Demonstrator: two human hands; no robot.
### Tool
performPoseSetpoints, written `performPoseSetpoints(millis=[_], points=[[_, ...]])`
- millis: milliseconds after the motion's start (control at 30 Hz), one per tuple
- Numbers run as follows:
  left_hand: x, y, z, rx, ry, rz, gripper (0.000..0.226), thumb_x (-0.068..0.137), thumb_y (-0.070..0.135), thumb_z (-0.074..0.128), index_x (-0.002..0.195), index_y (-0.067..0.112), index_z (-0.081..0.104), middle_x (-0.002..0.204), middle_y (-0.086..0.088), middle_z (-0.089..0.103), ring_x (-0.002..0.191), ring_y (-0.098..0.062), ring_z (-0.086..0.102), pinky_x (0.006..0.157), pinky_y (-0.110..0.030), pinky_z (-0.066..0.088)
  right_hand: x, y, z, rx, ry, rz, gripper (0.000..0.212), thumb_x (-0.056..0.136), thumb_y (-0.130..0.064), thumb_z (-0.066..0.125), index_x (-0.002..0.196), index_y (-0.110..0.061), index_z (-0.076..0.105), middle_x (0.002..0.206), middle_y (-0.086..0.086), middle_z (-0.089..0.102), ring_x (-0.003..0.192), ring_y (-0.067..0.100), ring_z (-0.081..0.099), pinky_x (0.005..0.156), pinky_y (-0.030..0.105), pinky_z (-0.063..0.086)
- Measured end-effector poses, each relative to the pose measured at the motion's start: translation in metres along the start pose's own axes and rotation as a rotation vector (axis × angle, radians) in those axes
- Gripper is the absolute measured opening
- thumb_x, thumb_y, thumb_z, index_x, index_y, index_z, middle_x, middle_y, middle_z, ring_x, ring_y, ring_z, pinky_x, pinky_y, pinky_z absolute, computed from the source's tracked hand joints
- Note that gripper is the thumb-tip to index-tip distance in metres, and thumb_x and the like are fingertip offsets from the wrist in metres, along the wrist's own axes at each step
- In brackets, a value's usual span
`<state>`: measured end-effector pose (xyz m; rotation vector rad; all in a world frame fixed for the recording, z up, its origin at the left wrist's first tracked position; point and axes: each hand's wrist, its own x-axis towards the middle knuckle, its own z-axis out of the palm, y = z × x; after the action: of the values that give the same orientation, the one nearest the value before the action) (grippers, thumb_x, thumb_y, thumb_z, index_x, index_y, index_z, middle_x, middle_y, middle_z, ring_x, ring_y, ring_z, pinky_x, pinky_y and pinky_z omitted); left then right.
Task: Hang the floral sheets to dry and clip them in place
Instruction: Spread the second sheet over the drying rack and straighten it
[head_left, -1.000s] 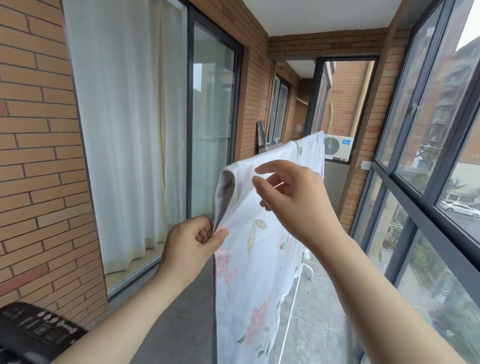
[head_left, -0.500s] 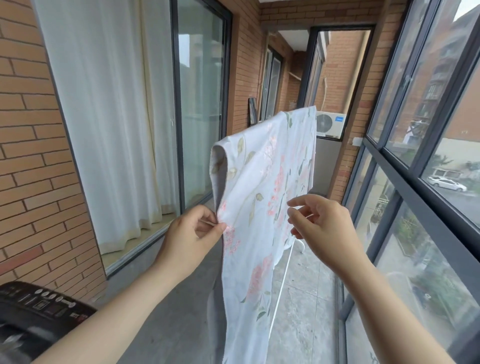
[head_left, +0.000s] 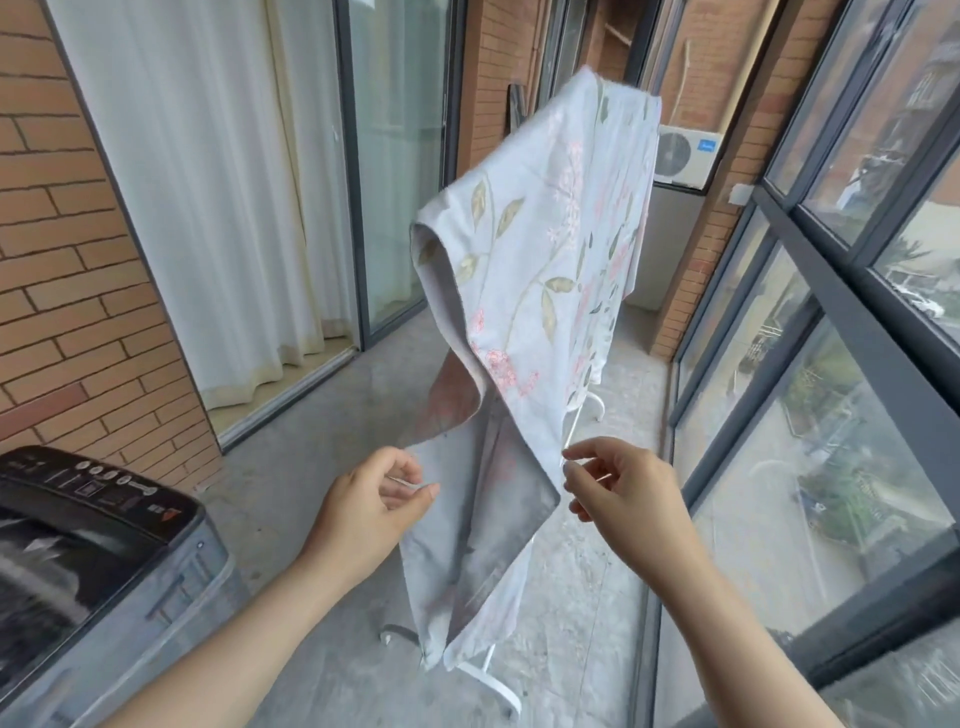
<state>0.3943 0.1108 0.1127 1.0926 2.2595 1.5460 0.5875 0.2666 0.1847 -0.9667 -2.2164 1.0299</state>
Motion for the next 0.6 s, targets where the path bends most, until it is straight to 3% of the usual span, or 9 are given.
performPoseSetpoints(millis=[367,500,600], points=[[-0.03,-0.057,0.029,0.092,-0.083,-0.146,0.011,0.08,0.018,0.074,0.081,0.02,0.063,0.081,0.01,0.069,0.075,-0.004,0.064,0.07,-0.022,0.053,-0.02,0.069,0.048,-0.028,-0.133,0.165,0.012,0.086,-0.019,0.058,0.089,-0.026,0.067,0.065,-0.001,0.069,0.058,0.013,0.066,0.066,0.041,0.058],[-0.036,-0.07,0.036,0.123,-0.093,-0.193,0.01,0.08,0.015,0.073,0.084,0.017,0.064,0.083,0.008,0.068,0.075,-0.007,0.065,0.071,-0.024,0.053,-0.021,0.086,0.065,-0.038,-0.153,0.193,0.01,0.086,-0.021,0.059,0.088,-0.026,0.067,0.065,-0.001,0.068,0.061,0.012,0.066,0.062,0.031,0.056],[-0.038,-0.086,0.039,0.152,-0.109,-0.243,0.009,0.081,0.015,0.071,0.084,0.019,0.063,0.084,0.008,0.067,0.078,-0.009,0.065,0.072,-0.024,0.052,-0.022,0.104,0.082,-0.051,-0.175,0.237,0.009,0.087,-0.024,0.059,0.088,-0.025,0.068,0.067,-0.003,0.068,0.064,0.009,0.064,0.055,0.02,0.047]])
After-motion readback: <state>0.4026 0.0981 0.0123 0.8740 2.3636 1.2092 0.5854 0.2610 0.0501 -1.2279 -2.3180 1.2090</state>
